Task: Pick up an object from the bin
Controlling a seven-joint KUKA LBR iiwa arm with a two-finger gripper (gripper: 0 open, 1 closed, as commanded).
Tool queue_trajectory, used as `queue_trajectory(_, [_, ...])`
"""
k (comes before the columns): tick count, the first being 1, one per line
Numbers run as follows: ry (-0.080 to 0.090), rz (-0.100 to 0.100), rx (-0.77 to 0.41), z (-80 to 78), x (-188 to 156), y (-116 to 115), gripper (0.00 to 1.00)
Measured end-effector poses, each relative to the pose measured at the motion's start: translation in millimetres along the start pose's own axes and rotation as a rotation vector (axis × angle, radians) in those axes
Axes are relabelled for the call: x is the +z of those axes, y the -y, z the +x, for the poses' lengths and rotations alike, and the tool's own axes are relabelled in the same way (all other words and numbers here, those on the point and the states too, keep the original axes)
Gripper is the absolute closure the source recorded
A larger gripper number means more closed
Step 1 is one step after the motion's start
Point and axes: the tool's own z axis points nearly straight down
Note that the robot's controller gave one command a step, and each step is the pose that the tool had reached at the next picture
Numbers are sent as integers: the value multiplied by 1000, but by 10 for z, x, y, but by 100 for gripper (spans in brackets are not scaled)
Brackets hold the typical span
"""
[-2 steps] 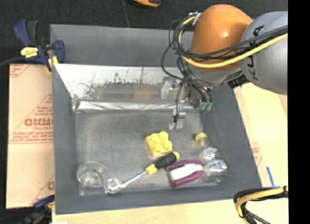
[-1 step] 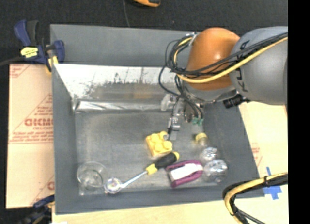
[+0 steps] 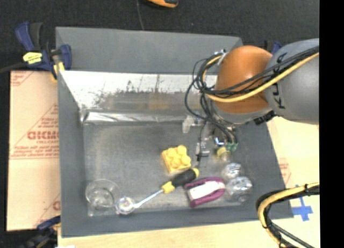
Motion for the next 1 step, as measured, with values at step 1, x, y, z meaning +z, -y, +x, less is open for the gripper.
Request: queue_trajectory(1, [-8,0,155,-62,311,19,0])
